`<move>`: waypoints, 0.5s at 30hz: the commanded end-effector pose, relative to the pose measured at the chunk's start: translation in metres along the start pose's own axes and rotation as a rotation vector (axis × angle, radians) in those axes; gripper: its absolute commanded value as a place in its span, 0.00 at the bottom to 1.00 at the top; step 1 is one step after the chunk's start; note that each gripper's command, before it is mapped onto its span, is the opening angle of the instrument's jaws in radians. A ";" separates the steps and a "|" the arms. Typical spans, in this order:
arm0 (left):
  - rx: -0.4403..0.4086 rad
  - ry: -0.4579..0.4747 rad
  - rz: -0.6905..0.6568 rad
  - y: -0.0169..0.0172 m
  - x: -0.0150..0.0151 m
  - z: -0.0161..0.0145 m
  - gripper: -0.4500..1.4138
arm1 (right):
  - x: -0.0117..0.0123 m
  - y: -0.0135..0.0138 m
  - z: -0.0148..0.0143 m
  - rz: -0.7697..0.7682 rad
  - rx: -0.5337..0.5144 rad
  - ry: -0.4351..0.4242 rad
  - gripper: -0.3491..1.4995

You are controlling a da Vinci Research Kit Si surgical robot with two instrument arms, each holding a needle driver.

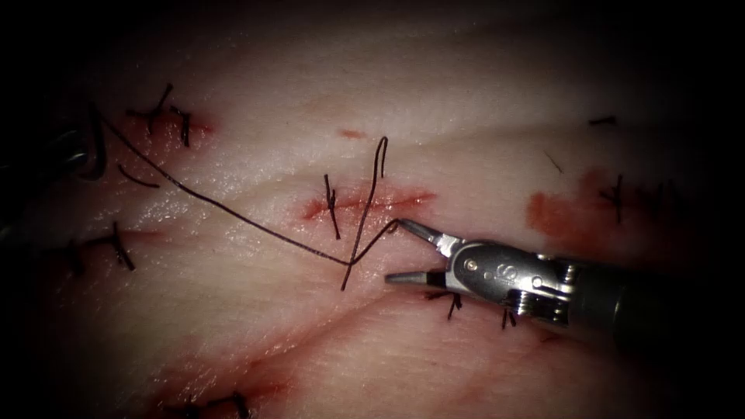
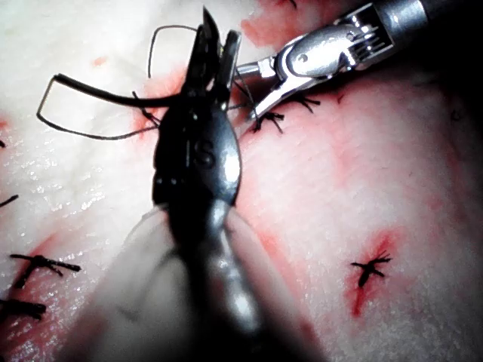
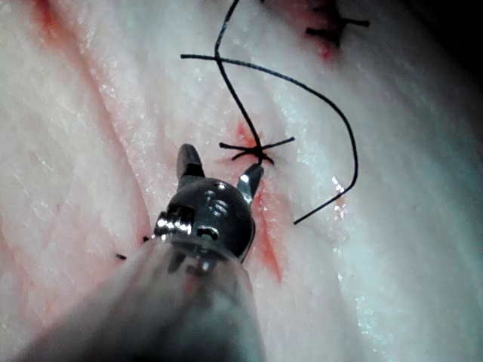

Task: Wound Closure
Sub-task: Using the right tool, pull the suture though the wound.

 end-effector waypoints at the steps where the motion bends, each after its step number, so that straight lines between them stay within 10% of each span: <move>1: -0.005 0.002 0.001 0.0001 -0.0005 0.0007 0.00 | 0.0000 0.0008 0.0021 -0.002 -0.008 -0.001 0.95; 7: -0.013 -0.001 0.004 0.0002 -0.0007 0.0009 0.00 | 0.0001 0.0006 0.0040 -0.003 -0.008 0.002 0.92; 9: -0.013 -0.001 0.004 0.0002 -0.0007 0.0009 0.00 | 0.0002 0.0001 0.0041 -0.008 0.008 0.007 0.64; 11: -0.013 -0.001 0.004 0.0002 -0.0007 0.0008 0.00 | 0.0002 -0.0006 0.0034 -0.024 0.057 0.020 0.00; 15: -0.014 0.000 0.006 0.0000 -0.0010 0.0009 0.00 | 0.0011 -0.0027 0.0011 -0.036 0.067 0.045 0.00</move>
